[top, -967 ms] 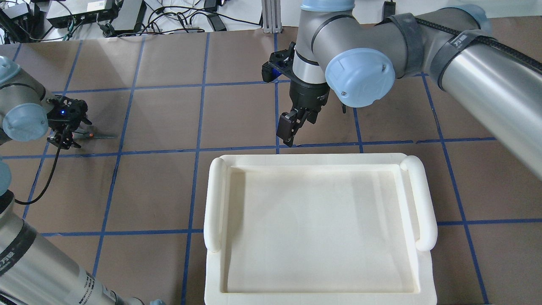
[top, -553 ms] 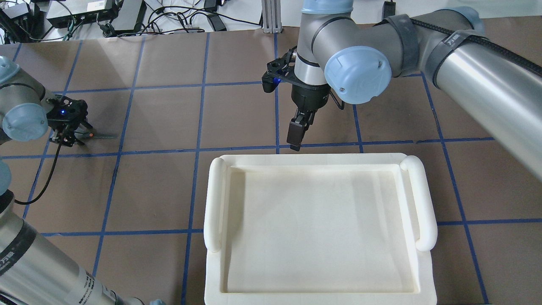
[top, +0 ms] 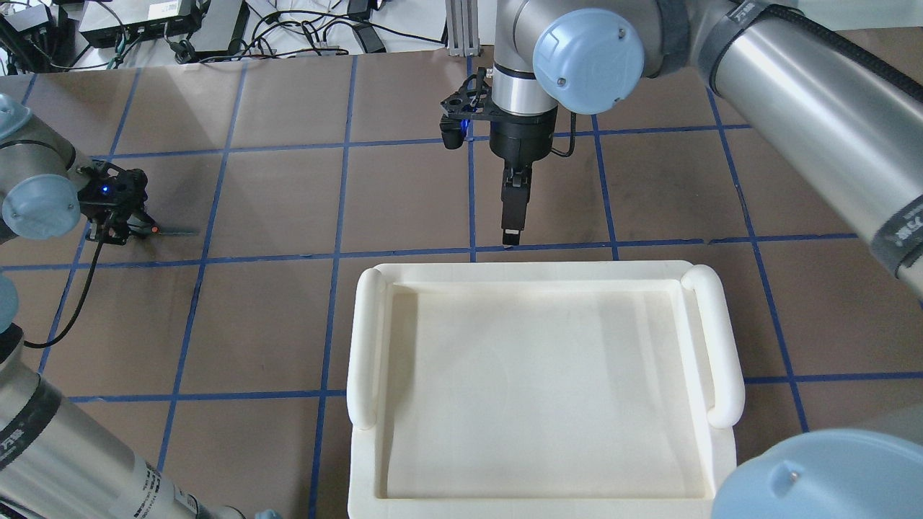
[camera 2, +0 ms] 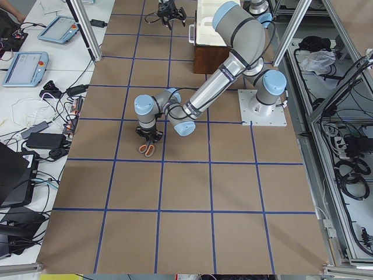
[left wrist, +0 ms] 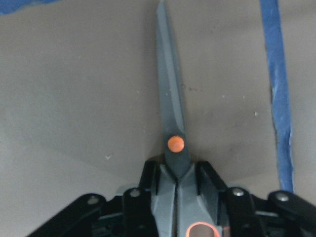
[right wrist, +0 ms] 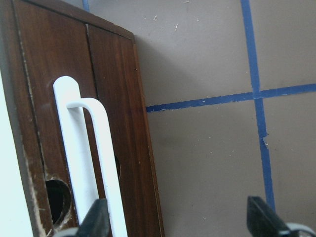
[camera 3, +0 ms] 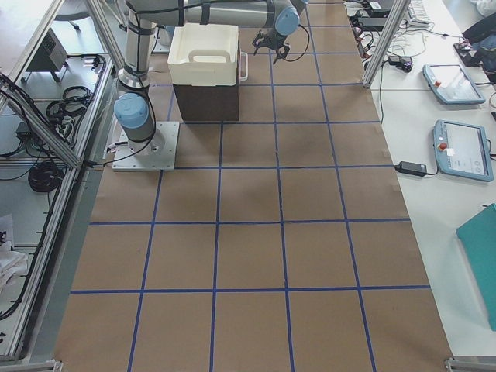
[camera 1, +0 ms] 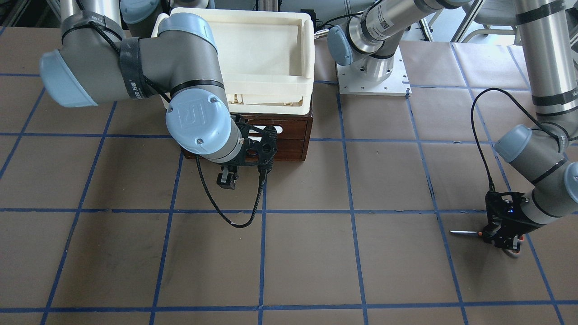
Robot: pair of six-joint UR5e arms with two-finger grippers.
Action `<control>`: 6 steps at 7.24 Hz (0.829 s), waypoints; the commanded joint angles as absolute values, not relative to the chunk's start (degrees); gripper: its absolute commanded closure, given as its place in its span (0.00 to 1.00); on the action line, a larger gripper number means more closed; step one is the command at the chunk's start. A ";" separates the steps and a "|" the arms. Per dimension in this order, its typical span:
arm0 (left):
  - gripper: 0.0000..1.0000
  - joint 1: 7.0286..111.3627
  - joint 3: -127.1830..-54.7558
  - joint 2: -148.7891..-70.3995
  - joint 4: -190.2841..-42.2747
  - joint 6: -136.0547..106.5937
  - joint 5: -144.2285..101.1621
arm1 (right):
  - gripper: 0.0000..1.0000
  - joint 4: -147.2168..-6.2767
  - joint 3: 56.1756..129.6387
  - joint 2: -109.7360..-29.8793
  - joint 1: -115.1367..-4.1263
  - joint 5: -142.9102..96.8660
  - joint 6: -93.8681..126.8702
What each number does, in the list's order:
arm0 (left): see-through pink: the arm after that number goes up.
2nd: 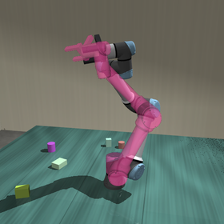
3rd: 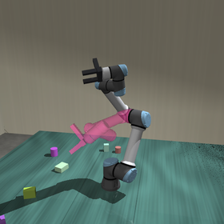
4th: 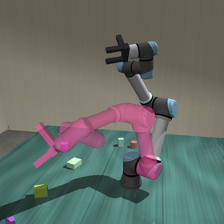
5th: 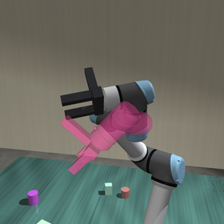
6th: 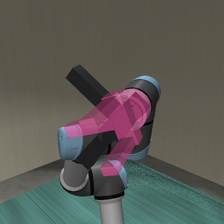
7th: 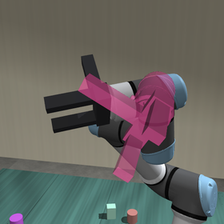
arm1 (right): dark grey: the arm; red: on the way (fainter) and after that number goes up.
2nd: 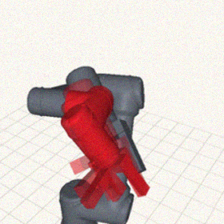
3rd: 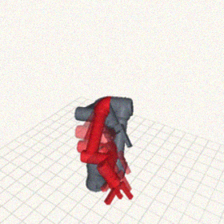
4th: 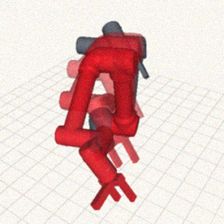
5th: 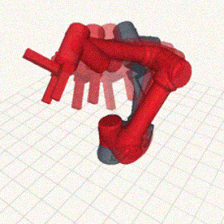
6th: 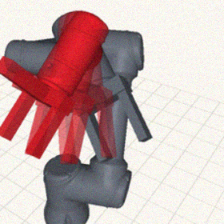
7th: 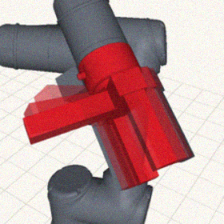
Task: Place scissors in drawer with both arms
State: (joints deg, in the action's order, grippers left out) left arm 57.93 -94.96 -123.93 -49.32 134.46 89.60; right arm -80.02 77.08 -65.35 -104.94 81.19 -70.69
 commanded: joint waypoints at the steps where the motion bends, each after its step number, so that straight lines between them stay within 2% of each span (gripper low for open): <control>1: 1.00 58.01 -95.01 -122.53 -49.57 134.56 89.56 | 0.00 -76.22 77.43 -64.42 -106.08 84.61 -74.79; 4: 1.00 58.62 -95.18 -120.42 -50.71 134.56 89.65 | 0.01 -76.99 79.27 -64.07 -106.79 85.35 -75.41; 6: 1.00 58.62 -95.36 -120.06 -51.68 134.65 89.65 | 0.06 -78.84 80.86 -64.07 -106.79 85.25 -75.32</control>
